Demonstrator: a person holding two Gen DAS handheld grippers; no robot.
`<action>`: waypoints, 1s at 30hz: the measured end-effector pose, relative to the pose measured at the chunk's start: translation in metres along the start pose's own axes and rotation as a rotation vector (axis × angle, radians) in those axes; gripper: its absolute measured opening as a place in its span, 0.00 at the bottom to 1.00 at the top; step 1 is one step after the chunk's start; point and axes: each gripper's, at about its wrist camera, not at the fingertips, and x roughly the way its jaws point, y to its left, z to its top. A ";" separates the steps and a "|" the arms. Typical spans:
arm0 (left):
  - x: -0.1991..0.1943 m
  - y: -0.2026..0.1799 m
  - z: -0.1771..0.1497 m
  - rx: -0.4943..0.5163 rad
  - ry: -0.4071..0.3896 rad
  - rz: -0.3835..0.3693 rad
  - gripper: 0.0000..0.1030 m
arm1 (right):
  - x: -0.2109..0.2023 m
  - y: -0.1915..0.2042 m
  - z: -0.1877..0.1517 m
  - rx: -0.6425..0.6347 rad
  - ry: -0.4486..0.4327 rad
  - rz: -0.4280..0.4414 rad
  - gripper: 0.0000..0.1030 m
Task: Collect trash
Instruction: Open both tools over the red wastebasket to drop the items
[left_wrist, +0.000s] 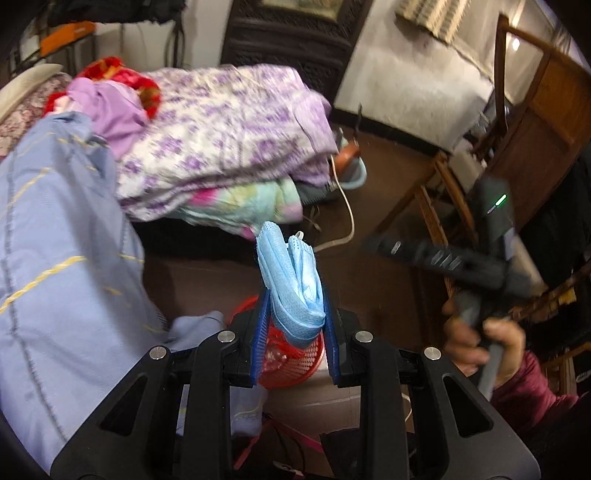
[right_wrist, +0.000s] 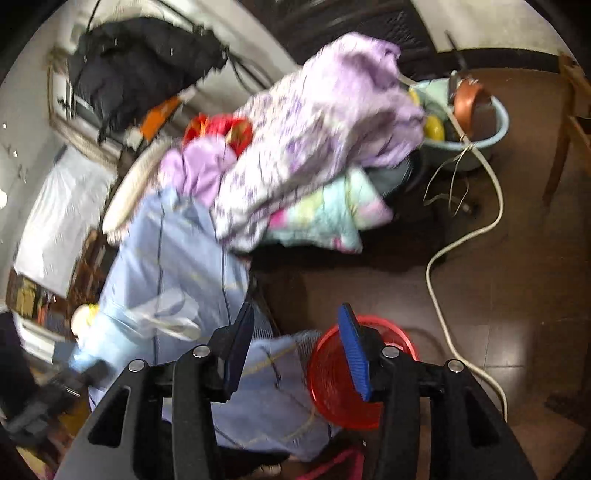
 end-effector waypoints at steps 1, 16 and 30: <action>0.008 -0.004 0.000 0.011 0.017 0.000 0.28 | -0.008 -0.001 0.003 -0.001 -0.025 0.002 0.47; -0.003 -0.010 0.003 0.014 -0.017 0.073 0.67 | -0.036 0.024 0.016 -0.084 -0.073 0.005 0.48; -0.114 0.008 -0.023 -0.047 -0.262 0.091 0.70 | -0.109 0.128 0.001 -0.253 -0.216 0.006 0.69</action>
